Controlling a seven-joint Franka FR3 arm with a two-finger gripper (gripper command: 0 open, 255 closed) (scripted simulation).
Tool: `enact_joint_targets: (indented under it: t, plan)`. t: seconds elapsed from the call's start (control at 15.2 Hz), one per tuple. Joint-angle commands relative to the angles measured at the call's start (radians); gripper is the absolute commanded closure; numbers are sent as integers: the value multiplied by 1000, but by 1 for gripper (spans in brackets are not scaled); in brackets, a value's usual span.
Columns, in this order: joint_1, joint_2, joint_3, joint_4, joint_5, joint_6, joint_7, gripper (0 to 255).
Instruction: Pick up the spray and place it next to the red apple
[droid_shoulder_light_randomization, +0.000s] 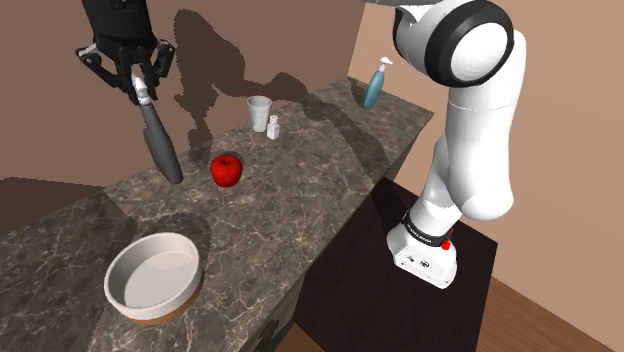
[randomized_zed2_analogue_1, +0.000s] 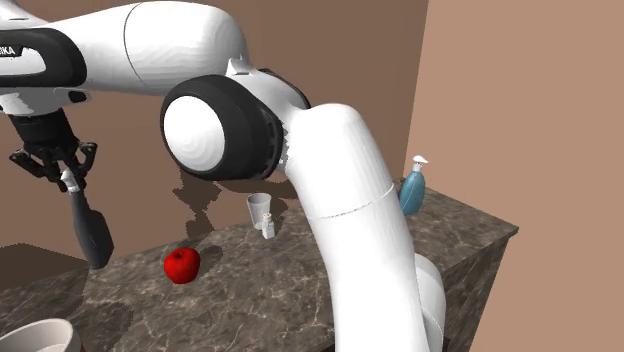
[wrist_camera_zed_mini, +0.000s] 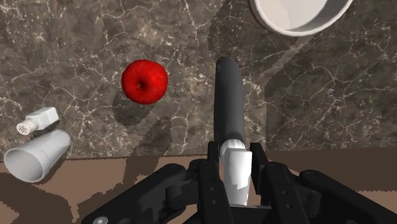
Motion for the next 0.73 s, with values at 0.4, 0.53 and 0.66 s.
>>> enact_joint_targets:
  t: [0.4, 0.53, 0.66]
  plan:
    - [-10, -26, 0, -147, 2, 121, 14, 255]
    - [-12, -30, -1, -179, 1, 149, 17, 255]
    - [-14, -32, -1, -209, 1, 177, 20, 255]
